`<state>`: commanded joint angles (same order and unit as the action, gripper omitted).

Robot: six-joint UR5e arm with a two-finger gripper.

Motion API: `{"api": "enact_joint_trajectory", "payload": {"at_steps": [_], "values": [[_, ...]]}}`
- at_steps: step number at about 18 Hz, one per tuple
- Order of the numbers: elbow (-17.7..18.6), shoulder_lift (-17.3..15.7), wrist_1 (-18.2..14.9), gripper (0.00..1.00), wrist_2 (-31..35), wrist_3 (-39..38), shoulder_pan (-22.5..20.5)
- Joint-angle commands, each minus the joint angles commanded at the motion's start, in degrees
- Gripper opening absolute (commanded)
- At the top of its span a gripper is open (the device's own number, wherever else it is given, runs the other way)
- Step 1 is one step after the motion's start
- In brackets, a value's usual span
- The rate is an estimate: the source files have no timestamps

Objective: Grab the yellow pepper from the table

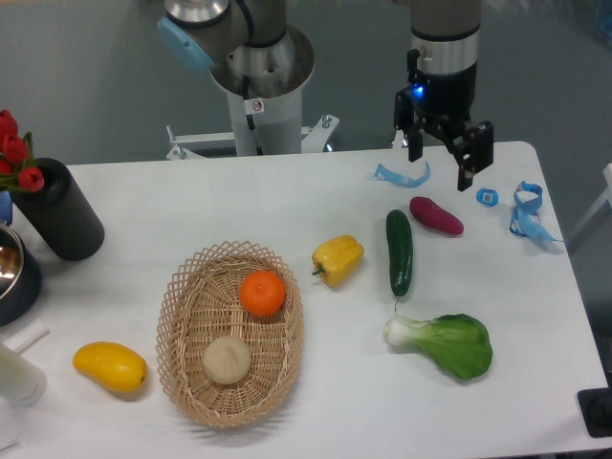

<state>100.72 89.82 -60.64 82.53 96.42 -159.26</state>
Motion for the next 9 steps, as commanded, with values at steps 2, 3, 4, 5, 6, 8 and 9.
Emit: {"api": "enact_joint_trajectory", "payload": {"at_steps": [2,3,4,5,6,8,9], "values": [[0.1,0.0,0.0,1.00,0.0,0.1,0.0],[0.3,0.0,0.1,1.00,-0.1,0.3,0.0],[0.4,0.0,0.1,1.00,-0.1,0.3,0.0],[0.6,0.0,0.3,1.00,0.0,0.0,0.1],[0.8,0.3,1.0,1.00,-0.1,0.0,0.1],[1.1,0.3,1.9,1.00,-0.1,-0.2,0.2],[1.9,0.3,2.4,1.00,-0.2,-0.3,0.2]]}}
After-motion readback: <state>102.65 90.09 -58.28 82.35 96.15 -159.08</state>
